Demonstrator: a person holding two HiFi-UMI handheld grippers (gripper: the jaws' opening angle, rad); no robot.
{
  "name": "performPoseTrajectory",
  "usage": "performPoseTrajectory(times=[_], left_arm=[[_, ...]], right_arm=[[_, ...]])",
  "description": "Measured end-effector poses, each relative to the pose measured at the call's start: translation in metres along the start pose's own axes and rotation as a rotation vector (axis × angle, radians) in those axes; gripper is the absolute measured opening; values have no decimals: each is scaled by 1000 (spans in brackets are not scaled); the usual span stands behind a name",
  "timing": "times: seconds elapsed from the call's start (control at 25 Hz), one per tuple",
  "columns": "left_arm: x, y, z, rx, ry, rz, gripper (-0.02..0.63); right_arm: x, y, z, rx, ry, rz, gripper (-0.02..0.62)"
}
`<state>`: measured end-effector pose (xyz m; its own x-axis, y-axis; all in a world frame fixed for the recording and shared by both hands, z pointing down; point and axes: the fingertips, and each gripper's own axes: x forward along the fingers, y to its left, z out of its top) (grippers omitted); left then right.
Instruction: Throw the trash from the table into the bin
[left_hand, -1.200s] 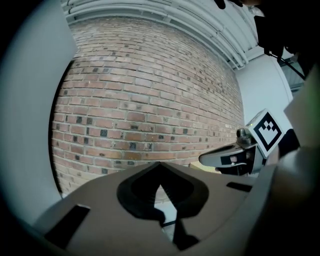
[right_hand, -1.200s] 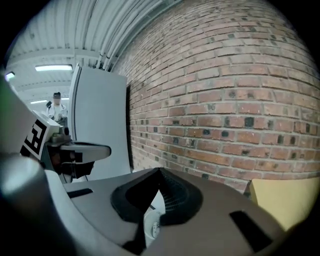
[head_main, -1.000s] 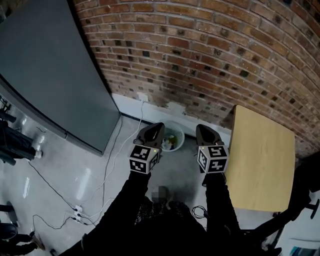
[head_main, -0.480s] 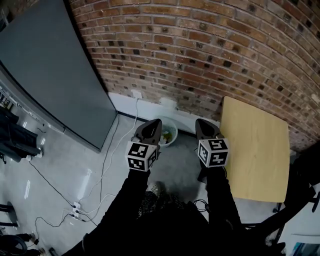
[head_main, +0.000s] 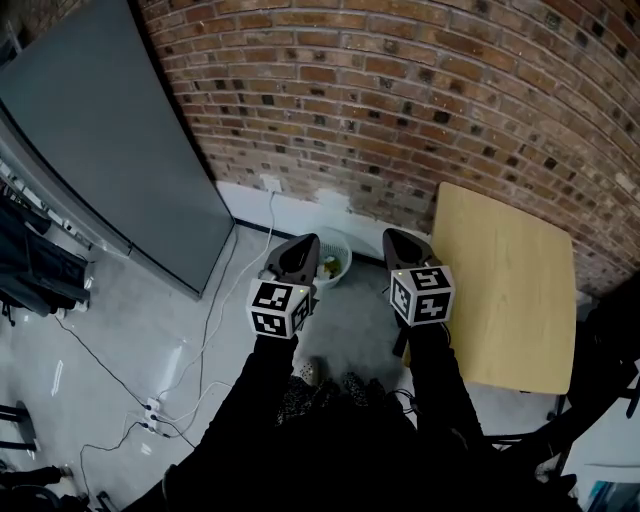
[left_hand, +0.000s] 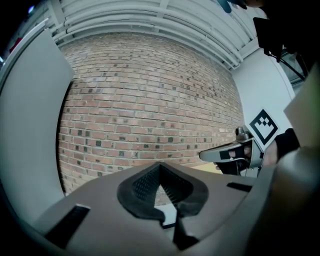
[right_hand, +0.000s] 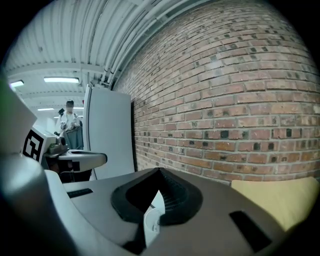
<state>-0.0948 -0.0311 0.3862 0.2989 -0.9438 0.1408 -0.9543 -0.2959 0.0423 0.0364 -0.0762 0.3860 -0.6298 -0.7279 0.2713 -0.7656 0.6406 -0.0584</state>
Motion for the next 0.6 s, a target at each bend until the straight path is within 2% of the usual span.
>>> performPoseTrajectory(times=[0.6], left_arm=[[-4, -5, 2, -11, -10, 19, 6]], right_arm=[[-12, -4, 9, 20, -24, 12, 9]])
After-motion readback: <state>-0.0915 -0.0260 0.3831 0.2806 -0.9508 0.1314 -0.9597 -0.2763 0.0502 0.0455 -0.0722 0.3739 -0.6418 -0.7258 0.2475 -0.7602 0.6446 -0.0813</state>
